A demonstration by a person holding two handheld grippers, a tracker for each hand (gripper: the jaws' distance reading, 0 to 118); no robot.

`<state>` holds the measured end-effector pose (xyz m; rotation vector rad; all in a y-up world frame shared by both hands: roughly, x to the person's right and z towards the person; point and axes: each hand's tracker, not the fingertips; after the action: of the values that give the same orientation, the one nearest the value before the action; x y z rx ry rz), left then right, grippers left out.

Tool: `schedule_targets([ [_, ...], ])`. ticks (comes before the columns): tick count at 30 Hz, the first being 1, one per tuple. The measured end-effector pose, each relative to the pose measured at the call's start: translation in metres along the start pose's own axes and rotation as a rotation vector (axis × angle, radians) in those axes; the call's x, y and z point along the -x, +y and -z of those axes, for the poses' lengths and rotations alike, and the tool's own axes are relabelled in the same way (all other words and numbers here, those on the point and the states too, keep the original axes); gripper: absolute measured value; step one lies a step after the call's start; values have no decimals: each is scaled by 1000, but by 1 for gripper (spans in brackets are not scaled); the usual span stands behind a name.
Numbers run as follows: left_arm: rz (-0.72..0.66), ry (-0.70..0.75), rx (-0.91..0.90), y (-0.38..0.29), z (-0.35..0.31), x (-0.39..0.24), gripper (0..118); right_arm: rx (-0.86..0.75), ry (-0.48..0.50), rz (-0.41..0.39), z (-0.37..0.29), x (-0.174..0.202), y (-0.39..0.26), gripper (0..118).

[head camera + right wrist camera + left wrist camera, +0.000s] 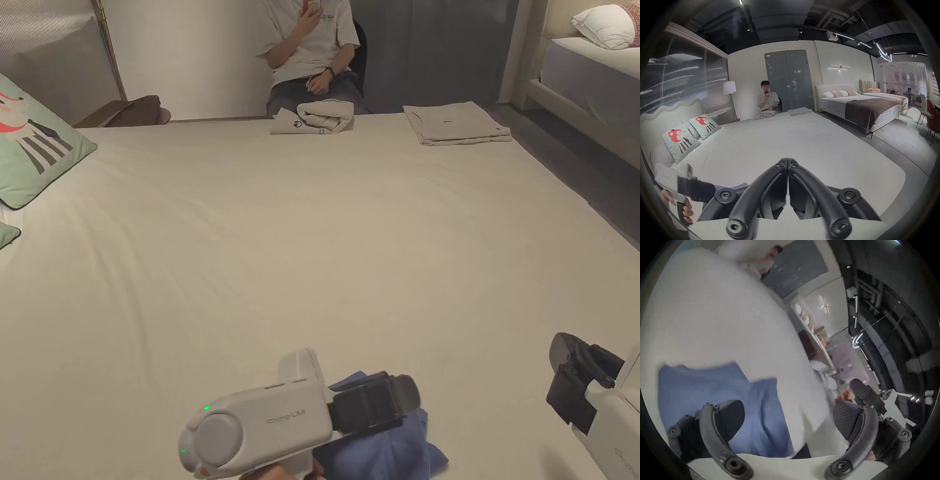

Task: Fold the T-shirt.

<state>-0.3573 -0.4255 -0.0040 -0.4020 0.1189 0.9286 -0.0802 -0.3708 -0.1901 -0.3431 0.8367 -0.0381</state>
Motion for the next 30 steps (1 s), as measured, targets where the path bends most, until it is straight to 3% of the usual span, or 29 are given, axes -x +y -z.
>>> schedule_targets([
  [1, 46, 67, -44, 1, -6, -3, 108, 1, 2, 2, 1, 1, 0, 0],
  [2, 96, 184, -77, -2, -9, -12, 94, 2, 5, 3, 2, 1, 0, 0],
  [3, 173, 270, -94, -6, -10, -17, 65, 3, 8, 3, 3, 2, -1, 0],
  [4, 254, 339, -111, -12, -7, -22, 26, 3, 10, 2, 4, 2, -1, 0],
  [5, 332, 408, -120, -20, -1, -25, 2, 3, 12, 2, 4, 3, -1, 0],
  [7, 405, 482, -90, -36, 13, -26, 1, 4, 16, 8, 6, 2, -2, 0],
  [10, 382, 369, 37, -55, 34, -26, 1, 4, 18, 7, 6, 2, -3, 0],
  [13, 433, 380, 114, -82, 63, -31, 1, 5, 13, 5, 4, -2, -3, 0],
  [22, 482, 347, 113, -93, 96, -62, 1, 14, -17, 13, 0, -12, -6, 0],
  [27, 387, 229, 126, -84, 92, -64, 1, 21, -11, 14, -1, -9, -7, 0],
  [30, 329, 192, 42, -68, 60, -59, 1, 19, 3, 10, 0, -4, -5, 0],
])
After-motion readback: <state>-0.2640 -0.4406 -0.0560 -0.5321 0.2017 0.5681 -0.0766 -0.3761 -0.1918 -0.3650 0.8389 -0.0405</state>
